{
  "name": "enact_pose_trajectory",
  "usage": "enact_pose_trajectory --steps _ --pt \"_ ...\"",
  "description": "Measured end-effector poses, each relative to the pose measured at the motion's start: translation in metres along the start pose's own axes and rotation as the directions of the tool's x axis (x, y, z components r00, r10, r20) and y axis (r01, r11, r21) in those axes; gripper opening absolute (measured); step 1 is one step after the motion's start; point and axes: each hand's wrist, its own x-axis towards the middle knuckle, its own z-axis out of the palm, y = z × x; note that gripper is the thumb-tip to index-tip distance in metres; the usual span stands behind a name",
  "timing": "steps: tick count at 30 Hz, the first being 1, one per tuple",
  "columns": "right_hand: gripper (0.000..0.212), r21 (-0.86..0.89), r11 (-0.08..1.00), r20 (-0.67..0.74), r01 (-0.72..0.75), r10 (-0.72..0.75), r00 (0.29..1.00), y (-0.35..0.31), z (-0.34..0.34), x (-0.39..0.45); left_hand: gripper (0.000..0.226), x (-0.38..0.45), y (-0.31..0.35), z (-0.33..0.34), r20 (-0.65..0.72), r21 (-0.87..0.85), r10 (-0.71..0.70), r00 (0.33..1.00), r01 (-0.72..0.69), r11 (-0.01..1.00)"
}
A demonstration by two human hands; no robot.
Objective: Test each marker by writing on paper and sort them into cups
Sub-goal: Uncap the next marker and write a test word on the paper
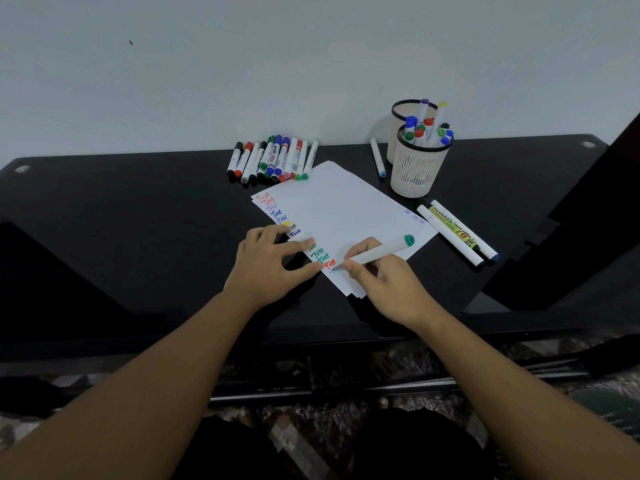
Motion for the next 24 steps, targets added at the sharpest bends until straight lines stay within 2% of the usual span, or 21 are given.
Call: enact_pose_trajectory --steps 8,13,24 --pt "0.004 0.117 0.992 -0.04 -0.044 0.049 0.998 -0.0033 -0.0031 -0.0017 0.069 0.0006 0.0004 0.0006 0.001 -0.003 -0.003 1.0 0.003 1.0" --pt "0.006 0.028 0.999 -0.007 -0.028 0.029 1.0 -0.0034 -0.0018 -0.001 0.069 0.0004 -0.0001 0.0001 0.006 0.003 -0.005 1.0 0.005 1.0" --pt "0.005 0.046 0.998 -0.046 -0.045 0.047 0.998 -0.0056 -0.0033 -0.0012 0.067 0.0005 -0.0006 -0.0007 0.017 -0.002 -0.013 1.0 0.013 1.0"
